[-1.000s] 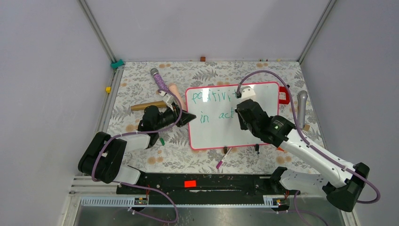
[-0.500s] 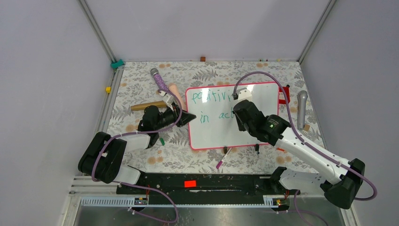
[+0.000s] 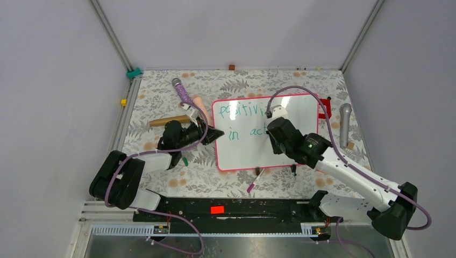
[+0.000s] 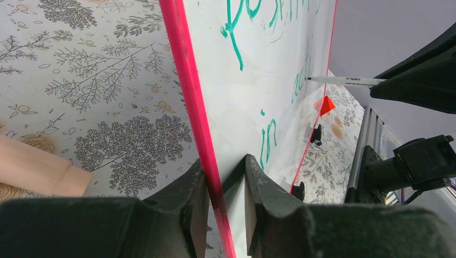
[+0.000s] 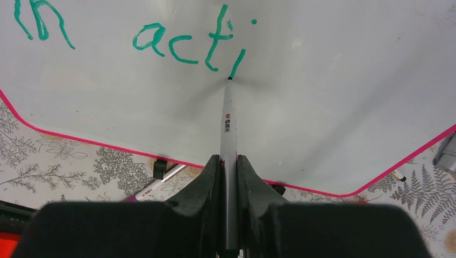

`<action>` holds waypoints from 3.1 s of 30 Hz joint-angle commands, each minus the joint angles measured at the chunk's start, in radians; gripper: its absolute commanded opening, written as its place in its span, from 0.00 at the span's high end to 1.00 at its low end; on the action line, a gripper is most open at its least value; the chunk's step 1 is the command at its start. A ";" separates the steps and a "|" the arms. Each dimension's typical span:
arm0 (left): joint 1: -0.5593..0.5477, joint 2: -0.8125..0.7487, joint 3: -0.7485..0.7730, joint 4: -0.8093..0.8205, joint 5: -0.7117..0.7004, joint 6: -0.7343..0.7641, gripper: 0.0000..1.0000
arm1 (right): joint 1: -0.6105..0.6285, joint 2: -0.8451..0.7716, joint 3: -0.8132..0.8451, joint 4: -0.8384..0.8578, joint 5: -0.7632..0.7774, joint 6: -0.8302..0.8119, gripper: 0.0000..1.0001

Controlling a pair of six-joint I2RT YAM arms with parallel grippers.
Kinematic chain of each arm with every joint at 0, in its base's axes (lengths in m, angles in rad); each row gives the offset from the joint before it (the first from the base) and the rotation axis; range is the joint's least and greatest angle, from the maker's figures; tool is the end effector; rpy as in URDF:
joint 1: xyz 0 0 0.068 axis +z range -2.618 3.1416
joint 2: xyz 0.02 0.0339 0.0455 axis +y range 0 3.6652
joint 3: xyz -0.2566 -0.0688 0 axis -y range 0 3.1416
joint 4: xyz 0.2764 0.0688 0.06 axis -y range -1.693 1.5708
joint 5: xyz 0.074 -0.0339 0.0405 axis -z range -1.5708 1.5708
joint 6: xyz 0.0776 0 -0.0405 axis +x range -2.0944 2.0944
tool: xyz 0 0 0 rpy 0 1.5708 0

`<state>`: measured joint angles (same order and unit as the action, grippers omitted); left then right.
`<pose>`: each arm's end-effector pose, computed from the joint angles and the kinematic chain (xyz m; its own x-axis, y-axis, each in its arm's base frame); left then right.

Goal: Write a sentence on the whiteboard

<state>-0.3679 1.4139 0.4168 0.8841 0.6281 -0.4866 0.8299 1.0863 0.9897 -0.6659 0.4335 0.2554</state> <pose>0.2787 -0.1563 0.1519 -0.4838 -0.2190 -0.8473 0.6896 0.5007 -0.5232 0.2170 0.1889 0.2739 -0.5685 -0.2818 -0.7730 -0.3318 0.9383 -0.0980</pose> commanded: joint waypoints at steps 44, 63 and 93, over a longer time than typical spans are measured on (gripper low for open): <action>0.002 -0.004 -0.012 -0.004 -0.176 0.158 1.00 | -0.055 -0.019 0.026 -0.031 0.012 -0.017 1.00; 0.002 -0.004 -0.012 -0.005 -0.176 0.158 1.00 | -0.069 0.018 0.077 -0.077 0.140 -0.021 1.00; 0.002 -0.003 -0.013 -0.005 -0.176 0.160 1.00 | -0.070 -0.018 0.066 0.013 -0.006 -0.047 1.00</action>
<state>-0.3706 1.4124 0.4164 0.8837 0.6231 -0.4862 0.7708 1.1053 1.0515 -0.6971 0.4442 0.2127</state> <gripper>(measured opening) 0.240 0.161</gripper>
